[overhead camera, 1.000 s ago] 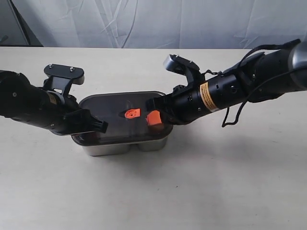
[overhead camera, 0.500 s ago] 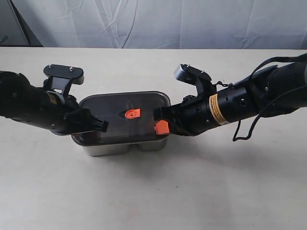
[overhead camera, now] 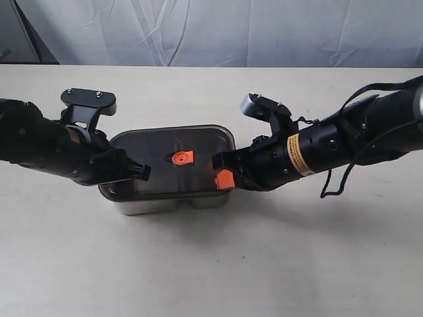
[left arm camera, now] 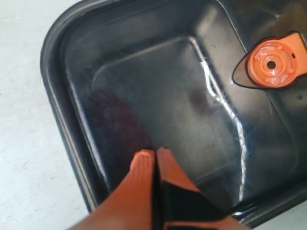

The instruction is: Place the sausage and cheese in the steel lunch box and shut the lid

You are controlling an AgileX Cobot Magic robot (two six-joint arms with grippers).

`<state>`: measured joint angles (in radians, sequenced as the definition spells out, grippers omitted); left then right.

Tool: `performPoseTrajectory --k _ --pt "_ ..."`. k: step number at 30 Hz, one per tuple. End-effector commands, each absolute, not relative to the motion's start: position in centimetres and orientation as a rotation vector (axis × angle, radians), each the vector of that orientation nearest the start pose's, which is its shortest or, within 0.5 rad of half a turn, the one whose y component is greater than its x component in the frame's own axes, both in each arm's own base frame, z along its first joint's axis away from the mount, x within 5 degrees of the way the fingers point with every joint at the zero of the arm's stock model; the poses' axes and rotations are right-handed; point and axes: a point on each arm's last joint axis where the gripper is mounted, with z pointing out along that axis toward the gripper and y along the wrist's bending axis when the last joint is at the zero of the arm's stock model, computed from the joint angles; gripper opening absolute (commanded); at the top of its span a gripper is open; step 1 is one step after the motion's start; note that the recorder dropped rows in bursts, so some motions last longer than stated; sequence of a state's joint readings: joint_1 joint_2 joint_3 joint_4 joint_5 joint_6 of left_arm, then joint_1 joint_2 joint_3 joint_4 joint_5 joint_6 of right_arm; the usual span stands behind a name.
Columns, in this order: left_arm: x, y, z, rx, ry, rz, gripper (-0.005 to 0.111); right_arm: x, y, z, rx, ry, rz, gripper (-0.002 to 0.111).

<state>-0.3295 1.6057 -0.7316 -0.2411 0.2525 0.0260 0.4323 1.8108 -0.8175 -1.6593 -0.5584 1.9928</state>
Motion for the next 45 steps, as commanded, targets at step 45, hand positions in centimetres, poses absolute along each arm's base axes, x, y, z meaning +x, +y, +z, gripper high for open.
performPoseTrajectory --k 45 --pt "-2.1 -1.7 29.9 0.334 1.948 -0.587 0.000 11.8 12.3 19.5 -0.469 2.274 0.735 -0.001"
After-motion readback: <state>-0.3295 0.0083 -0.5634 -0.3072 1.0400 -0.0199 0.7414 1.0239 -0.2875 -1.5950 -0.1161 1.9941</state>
